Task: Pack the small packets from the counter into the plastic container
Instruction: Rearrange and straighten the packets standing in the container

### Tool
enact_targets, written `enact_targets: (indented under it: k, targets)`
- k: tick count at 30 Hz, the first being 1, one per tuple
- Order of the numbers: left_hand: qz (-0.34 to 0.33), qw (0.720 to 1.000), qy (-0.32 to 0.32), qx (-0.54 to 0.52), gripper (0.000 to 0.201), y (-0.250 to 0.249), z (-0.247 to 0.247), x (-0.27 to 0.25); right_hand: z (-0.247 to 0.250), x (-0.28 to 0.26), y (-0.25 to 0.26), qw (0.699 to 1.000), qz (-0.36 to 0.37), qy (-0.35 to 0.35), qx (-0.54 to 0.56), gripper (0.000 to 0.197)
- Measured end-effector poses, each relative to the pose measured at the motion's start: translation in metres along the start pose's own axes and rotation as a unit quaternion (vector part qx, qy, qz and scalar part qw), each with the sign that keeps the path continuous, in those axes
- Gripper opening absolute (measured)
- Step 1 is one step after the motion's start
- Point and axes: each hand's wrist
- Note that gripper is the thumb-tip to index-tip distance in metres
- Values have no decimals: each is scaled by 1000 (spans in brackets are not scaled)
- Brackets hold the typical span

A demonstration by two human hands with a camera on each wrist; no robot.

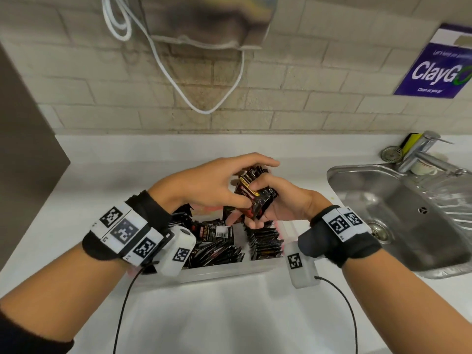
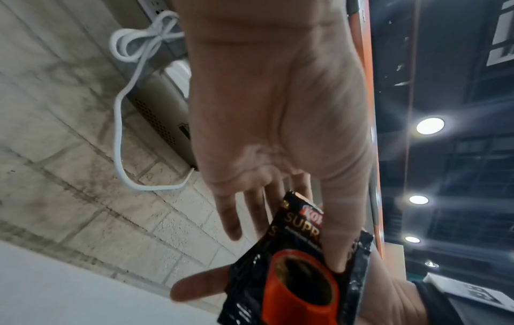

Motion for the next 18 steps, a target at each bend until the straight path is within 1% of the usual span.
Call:
enact_targets:
  k: [3, 5, 7, 9, 11, 13, 15, 16, 18]
  targets:
    - [-18, 999, 15, 36, 58, -3, 2, 7, 4, -1, 1, 999, -17, 33, 20, 50]
    - [-10, 999, 7, 53, 50, 1, 3, 10, 6, -1, -2, 999, -23, 34, 20, 48]
    - [6, 998, -4, 56, 51, 4, 3, 11, 7, 0, -5, 999, -15, 20, 35, 45]
    - [19, 997, 1, 71, 54, 8, 2, 13, 6, 3, -7, 999, -2, 3, 41, 38]
    - [34, 995, 7, 98, 49, 12, 0, 16, 5, 5, -12, 1000, 3, -21, 23, 39]
    - [60, 993, 4, 102, 40, 17, -1, 18, 5, 9, -17, 998, 1, -57, -6, 43]
    - [99, 992, -4, 81, 34, 24, 1, 19, 7, 12, -20, 992, 14, -110, -64, 42]
    - [119, 991, -10, 64, 31, 28, 2, 18, 7, 12, -21, 982, 20, -147, -116, 39]
    - [166, 985, -35, 12, 29, 38, 3, 17, 11, 12, -23, 945, 11, -239, -222, 34]
Point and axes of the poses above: each hand's wrist, its own x-axis towards the middle knuckle, its own z-axis out of the back of the hand, y = z × x, and after that the axes turned 5 degrees about -x, right-handed
